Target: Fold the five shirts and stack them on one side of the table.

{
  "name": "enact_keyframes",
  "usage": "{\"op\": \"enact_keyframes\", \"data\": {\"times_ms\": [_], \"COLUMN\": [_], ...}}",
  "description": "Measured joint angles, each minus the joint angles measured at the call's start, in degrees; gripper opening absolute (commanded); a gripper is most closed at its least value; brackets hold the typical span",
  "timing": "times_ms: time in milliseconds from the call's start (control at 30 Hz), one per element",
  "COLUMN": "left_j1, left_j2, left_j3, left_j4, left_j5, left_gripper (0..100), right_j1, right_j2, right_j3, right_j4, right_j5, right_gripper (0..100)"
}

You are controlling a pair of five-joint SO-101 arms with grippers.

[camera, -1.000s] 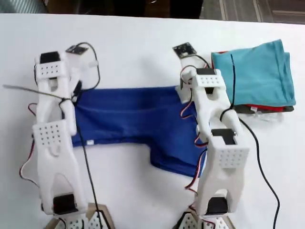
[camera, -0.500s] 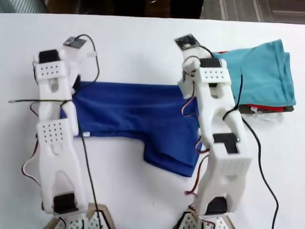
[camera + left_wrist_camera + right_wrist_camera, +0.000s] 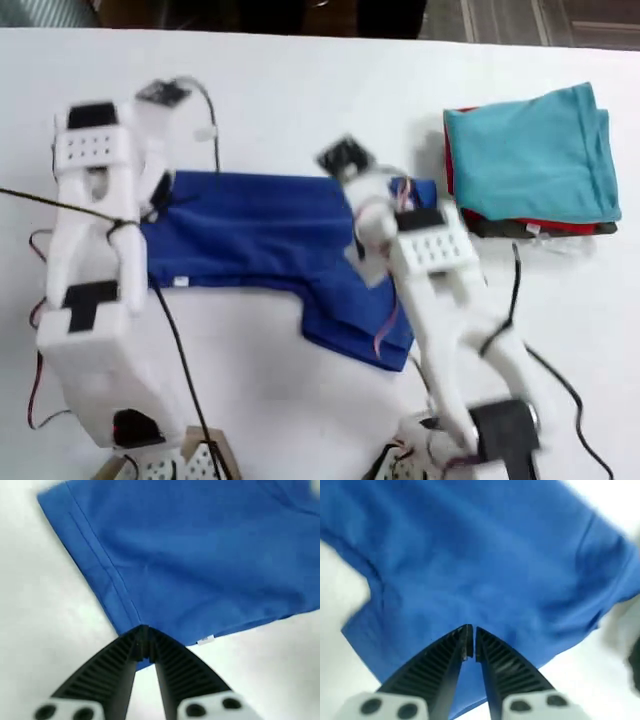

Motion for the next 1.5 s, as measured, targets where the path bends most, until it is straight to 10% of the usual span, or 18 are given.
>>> {"op": "enact_keyframes", "data": {"times_ms": [467, 933, 1500], "left_j1": [-1.1, -1.1, -1.1], "left_j2": [-6.9, -7.6, -7.6], "left_j3": [34.8, 36.0, 36.0], "left_j4": [-24.8, -25.9, -25.9], "left_j5": [0.0, 0.0, 0.0], "left_gripper": [3, 3, 3], "right_j1": [-8.9, -12.8, -12.0], "right_j2": [-6.1, -6.9, -6.9], "right_j3": [18.9, 18.6, 18.6], "right_j4": [-7.4, -2.9, -5.4], "right_j5": [0.1, 0.3, 0.2], "right_gripper": [2.0, 17.6, 2.0]}}
